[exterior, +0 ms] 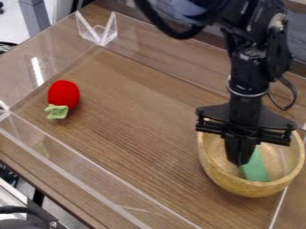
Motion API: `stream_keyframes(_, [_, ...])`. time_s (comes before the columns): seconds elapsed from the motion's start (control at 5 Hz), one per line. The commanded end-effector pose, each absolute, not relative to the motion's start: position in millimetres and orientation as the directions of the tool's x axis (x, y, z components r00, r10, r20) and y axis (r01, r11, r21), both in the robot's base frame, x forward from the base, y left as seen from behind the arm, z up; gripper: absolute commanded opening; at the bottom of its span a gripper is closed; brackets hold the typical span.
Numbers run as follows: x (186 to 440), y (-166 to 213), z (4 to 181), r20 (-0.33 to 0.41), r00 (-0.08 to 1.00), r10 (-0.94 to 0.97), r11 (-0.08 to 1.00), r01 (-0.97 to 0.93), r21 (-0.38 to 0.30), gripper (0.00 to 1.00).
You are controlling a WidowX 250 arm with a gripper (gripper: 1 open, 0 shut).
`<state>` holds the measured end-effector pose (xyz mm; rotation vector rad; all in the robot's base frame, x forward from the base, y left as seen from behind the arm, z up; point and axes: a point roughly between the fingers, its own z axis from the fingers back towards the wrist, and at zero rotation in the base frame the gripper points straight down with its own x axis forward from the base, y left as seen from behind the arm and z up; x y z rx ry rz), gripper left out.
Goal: Remove the green stick from the brown bowl and put it on the table
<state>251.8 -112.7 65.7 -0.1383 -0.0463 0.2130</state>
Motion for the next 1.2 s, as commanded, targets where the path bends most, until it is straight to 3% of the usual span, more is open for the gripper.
stream_keyframes(0.0, [265.8,-110.8,72.6,0.075,0.96,0.271,0.952,-0.256,-0.171,0.0])
stream_keyframes(0.4, [278.4,-116.7,62.0,0.078,0.944,0.32,0.937,-0.303,-0.175,0.0])
stream_keyframes(0.6, [281.3,-123.2,58.3,0.081,0.945,0.316,0.938,-0.299,-0.176,1.0])
stream_keyframes(0.8, [276.2,-120.0,53.6,0.086,0.952,0.294,0.945,-0.276,-0.174,1.0])
stream_keyframes(1.0, [270.6,-117.3,50.5,0.096,0.957,0.275,0.951,-0.256,-0.172,0.0])
